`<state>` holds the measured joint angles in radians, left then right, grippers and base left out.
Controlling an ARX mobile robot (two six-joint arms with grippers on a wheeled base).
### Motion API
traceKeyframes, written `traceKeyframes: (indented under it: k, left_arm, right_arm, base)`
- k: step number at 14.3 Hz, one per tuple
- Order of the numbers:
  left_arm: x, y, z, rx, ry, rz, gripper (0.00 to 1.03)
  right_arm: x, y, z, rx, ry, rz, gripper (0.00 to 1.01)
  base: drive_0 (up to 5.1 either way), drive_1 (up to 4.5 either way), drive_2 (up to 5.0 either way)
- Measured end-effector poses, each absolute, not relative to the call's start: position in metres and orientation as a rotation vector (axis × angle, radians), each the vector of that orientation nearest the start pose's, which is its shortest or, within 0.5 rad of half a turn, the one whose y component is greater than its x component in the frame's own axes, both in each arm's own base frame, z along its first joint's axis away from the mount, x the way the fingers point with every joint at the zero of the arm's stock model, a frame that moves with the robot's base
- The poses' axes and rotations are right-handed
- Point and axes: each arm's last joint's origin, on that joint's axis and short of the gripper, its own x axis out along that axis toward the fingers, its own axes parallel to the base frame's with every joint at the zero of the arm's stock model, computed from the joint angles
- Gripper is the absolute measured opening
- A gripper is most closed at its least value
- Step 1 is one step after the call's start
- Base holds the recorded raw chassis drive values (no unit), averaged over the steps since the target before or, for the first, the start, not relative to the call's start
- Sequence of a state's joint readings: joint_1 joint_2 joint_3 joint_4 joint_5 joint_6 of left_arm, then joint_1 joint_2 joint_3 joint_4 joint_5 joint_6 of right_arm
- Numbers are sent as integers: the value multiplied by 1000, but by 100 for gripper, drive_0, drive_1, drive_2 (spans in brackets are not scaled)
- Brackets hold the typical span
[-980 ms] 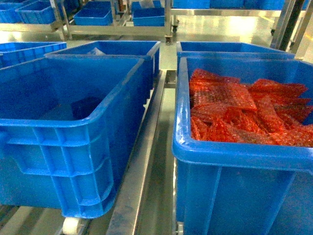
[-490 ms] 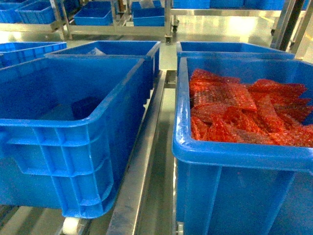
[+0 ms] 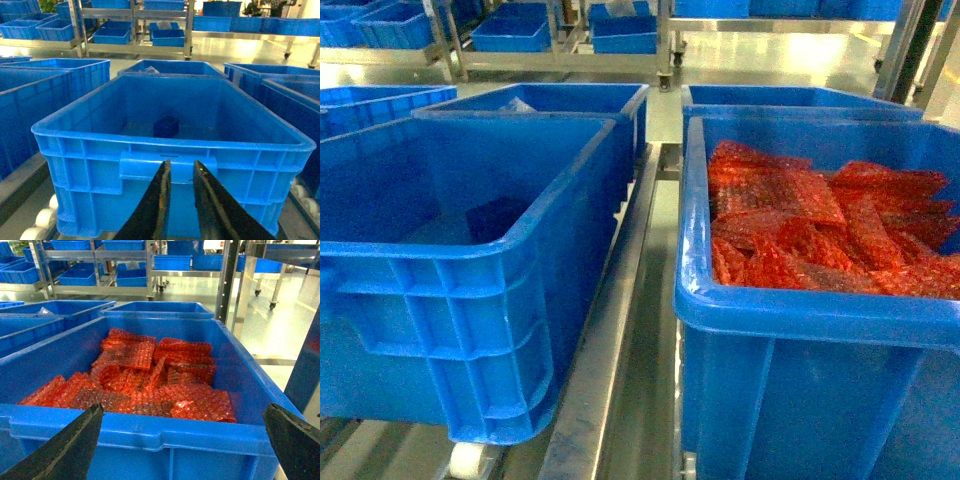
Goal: Pick blue part to blue bin on bottom shelf
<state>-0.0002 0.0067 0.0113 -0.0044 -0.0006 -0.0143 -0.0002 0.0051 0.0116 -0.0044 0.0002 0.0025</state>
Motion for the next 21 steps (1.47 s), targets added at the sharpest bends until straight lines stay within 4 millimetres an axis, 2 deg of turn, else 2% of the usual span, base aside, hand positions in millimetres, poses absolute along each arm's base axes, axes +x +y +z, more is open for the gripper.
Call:
traceKeyframes:
  k: [7,21]
  left_arm:
    - [97,0,166,-14,0,0,100]
    - [97,0,166,-14,0,0,98]
  right_arm:
    - [97,0,167,2,-2,0,98]
    - [97,0,167,2,-2,0,98]
  base:
    - [0,0,0]
    - [0,0,0]
